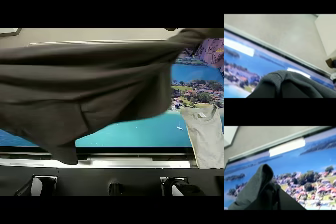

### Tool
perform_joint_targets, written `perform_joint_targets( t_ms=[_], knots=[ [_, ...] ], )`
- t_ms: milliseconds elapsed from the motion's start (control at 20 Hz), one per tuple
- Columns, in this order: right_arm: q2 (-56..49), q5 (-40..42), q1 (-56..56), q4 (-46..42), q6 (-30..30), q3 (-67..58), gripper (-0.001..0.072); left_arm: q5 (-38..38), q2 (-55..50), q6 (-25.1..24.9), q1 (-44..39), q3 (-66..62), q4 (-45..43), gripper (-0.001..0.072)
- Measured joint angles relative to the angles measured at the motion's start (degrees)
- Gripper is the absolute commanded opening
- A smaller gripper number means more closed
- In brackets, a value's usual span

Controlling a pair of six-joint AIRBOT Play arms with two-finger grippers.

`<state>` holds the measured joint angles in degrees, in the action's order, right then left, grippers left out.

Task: Fold the clothes and pants, and hang the long-sleeved shirts on hangers.

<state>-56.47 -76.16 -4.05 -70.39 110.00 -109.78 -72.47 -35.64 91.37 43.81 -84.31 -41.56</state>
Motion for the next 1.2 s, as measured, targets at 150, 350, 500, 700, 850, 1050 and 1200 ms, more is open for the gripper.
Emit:
perform_joint_targets(
  t_ms=[150,350,500,700,850,1050,1200],
  knots=[
    [-10.05,-1.33,0.39,4.57,0.63,0.07,0.0039,-0.46,-4.57,-1.57,-2.43,7.50,1.86,0.0018],
    [-26.75,-0.72,4.13,6.49,-0.81,0.07,0.0038,4.44,-15.26,-6.21,-10.25,15.58,1.03,0.0017],
    [-38.75,5.79,7.48,6.62,-1.92,0.07,0.0038,11.85,-26.40,-8.02,-16.76,16.63,-1.88,0.0017],
    [-49.24,19.26,9.53,8.11,-0.79,0.07,0.0039,20.50,-41.27,-9.62,-22.84,11.80,-3.41,0.0017],
    [-52.92,27.76,9.97,8.70,1.16,0.02,0.0040,24.15,-50.14,-10.05,-25.40,7.02,-3.72,0.0022],
    [-54.58,32.57,10.12,9.31,2.14,0.02,0.0323,25.86,-55.91,-10.23,-26.62,3.96,-3.96,0.0523],
    [-53.57,29.35,8.83,10.10,1.18,0.02,0.0426,24.83,-56.02,-10.19,-25.40,2.58,-4.02,0.0544]
  ],
)
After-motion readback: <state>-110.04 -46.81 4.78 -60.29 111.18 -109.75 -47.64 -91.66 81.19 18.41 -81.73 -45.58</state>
